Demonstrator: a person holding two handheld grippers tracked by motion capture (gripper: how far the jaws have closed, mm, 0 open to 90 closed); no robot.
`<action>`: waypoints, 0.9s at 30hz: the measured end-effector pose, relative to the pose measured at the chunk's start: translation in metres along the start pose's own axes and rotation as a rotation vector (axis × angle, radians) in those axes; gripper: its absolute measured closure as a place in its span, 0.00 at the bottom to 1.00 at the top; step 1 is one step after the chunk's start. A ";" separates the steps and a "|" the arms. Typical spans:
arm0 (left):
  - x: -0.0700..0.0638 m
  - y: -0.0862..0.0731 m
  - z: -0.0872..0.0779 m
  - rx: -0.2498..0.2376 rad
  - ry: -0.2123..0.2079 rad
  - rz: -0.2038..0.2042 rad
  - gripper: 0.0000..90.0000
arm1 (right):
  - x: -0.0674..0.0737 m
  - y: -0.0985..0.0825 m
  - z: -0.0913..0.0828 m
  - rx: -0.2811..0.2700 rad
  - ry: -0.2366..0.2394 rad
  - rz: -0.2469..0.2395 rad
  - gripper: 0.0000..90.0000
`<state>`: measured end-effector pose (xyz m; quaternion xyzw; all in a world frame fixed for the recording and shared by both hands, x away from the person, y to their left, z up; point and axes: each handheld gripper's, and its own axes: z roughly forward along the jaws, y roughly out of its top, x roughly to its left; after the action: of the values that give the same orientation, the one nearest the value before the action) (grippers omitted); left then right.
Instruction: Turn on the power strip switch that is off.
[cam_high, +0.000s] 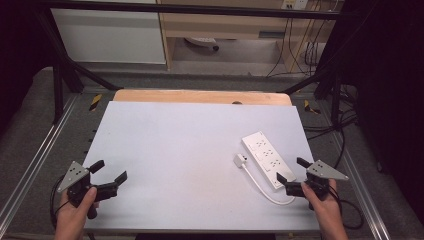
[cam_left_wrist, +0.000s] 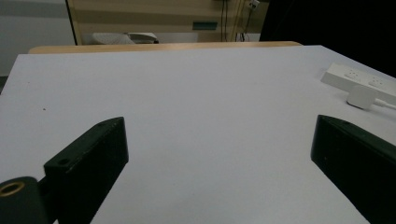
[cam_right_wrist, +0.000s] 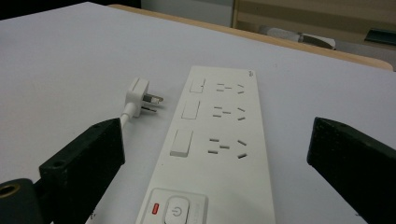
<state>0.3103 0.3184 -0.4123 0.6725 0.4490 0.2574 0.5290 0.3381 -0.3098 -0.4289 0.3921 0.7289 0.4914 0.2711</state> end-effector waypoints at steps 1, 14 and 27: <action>0.000 0.000 0.000 0.003 -0.001 0.003 0.04 | 0.000 0.000 0.000 0.002 -0.001 0.001 0.05; -0.002 0.000 0.001 0.008 -0.010 0.011 0.05 | 0.001 0.003 0.000 0.016 -0.019 0.030 0.04; -0.002 -0.001 0.001 0.013 -0.013 0.016 0.05 | 0.003 0.005 -0.005 0.047 -0.027 0.057 0.04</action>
<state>0.3100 0.3161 -0.4129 0.6812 0.4419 0.2542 0.5254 0.3343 -0.3092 -0.4229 0.4256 0.7250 0.4765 0.2574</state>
